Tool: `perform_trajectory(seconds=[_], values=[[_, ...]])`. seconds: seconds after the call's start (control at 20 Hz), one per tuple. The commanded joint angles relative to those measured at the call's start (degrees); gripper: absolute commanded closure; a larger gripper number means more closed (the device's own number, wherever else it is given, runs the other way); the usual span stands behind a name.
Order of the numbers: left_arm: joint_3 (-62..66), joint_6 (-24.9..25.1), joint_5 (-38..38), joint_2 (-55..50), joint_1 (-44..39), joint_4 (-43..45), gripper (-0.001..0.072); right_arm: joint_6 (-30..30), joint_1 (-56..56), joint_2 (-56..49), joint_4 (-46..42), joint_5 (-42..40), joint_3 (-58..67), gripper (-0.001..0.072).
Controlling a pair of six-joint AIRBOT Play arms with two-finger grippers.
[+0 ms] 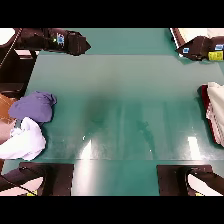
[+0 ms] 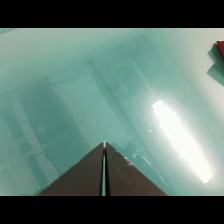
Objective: Fold the shirts.
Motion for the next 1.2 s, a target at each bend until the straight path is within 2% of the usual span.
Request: perform_trajectory(seconds=[0.0,0.55,0.75,0.85,0.95,1.0,1.05,1.1,1.15], values=[[0.0,0.0,0.0,0.0,0.0,0.0,0.068,0.0,0.1,0.0,0.0,-0.1,0.1,0.0694],[0.0,0.0,0.0,0.0,0.0,0.0,0.0679,0.0,0.1,0.0,0.0,0.0,0.0,0.0694],[0.1,0.4,4.4,0.3,0.7,1.0,0.0679,0.0,0.1,0.0,0.0,0.7,0.0,0.0694],[0.0,0.2,-1.6,1.6,4.3,6.1,0.0679,0.0,-0.2,0.0,0.0,1.6,0.0,0.0694],[0.0,-2.9,-11.1,2.3,10.1,15.8,0.0678,0.0,-1.4,0.0,0.0,2.6,0.0,0.0694],[-0.6,-3.0,-15.5,2.2,12.6,20.9,0.0642,0.0,-1.8,0.0,0.0,2.8,0.0,0.0694],[-1.9,-3.1,-18.4,2.2,15.0,24.7,0.0332,0.0,-2.3,0.0,0.0,2.9,0.0,0.0694],[-4.3,-3.5,-19.3,2.2,17.7,26.8,0.0054,0.0,-2.5,0.0,0.0,2.9,0.0,0.0694],[-7.0,-4.7,-19.1,2.2,20.0,27.5,0.0039,0.0,-2.5,0.0,0.0,2.7,0.0,0.0694]])
